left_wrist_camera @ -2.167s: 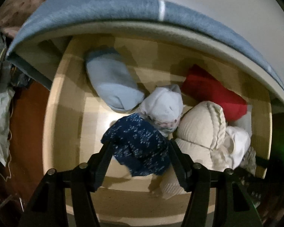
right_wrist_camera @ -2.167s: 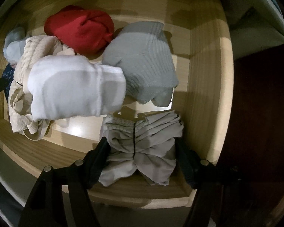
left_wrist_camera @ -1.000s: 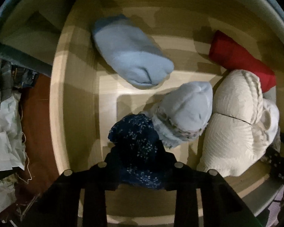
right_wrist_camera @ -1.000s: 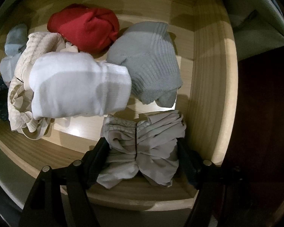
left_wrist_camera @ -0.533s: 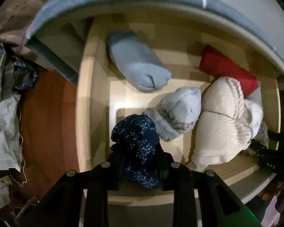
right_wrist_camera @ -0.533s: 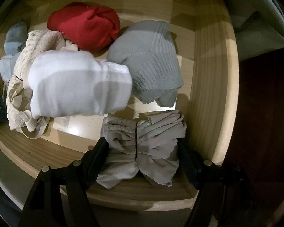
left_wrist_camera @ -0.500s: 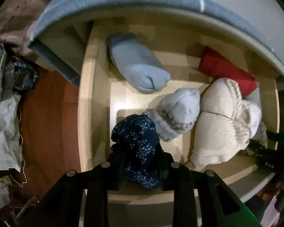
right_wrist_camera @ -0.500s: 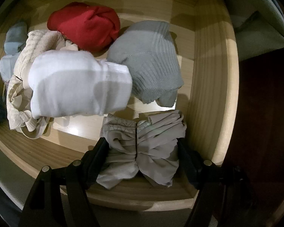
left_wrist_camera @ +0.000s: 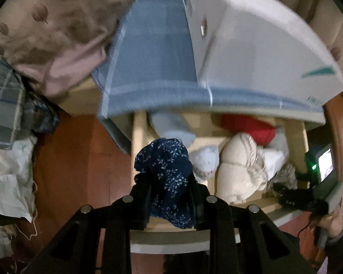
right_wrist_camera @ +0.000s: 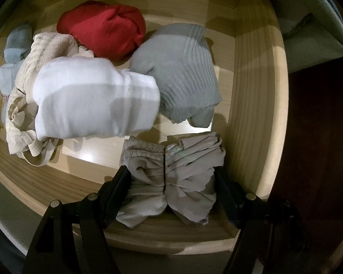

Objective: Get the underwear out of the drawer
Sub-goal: 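Lift the navy speckled underwear with the left tool and release it into the white box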

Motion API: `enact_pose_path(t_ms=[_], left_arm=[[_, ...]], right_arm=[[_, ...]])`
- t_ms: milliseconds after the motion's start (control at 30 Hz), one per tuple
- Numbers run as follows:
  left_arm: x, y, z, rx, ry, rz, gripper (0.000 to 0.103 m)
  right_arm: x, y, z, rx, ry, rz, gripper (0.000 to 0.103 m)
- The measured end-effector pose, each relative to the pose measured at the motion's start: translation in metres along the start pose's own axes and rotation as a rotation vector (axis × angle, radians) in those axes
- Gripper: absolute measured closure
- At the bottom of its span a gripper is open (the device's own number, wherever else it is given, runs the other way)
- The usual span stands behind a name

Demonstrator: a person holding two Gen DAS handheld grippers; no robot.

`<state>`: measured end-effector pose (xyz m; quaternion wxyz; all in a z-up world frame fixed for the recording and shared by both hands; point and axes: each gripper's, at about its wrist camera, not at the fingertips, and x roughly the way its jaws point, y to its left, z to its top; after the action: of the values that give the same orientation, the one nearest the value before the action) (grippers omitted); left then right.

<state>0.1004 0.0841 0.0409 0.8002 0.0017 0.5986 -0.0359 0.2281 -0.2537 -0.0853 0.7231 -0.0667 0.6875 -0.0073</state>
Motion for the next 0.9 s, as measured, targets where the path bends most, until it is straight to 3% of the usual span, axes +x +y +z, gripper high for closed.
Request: enact_pose_path(t_ms=[233,467,667,900], left_arm=[[-0.086,0.015,0.033,-0.014,-0.208,-0.045,0.077],[-0.149,-0.002,0.073,0.016,-0.4,-0.105,0.077],[-0.158,-0.034,0.112,0.077,-0.434,-0.113,0.077],[-0.12,-0.074,0.152,0.117,-0.373,-0.097,0.077]], right_arm=[[0.001,0.001,-0.001,0.003,-0.003,0.0,0.032],[0.001,0.002,-0.003,0.006,-0.01,-0.001,0.032],[0.002,0.001,-0.005,0.012,-0.017,-0.001,0.032],[0.001,0.002,-0.007,0.012,-0.019,-0.001,0.032]])
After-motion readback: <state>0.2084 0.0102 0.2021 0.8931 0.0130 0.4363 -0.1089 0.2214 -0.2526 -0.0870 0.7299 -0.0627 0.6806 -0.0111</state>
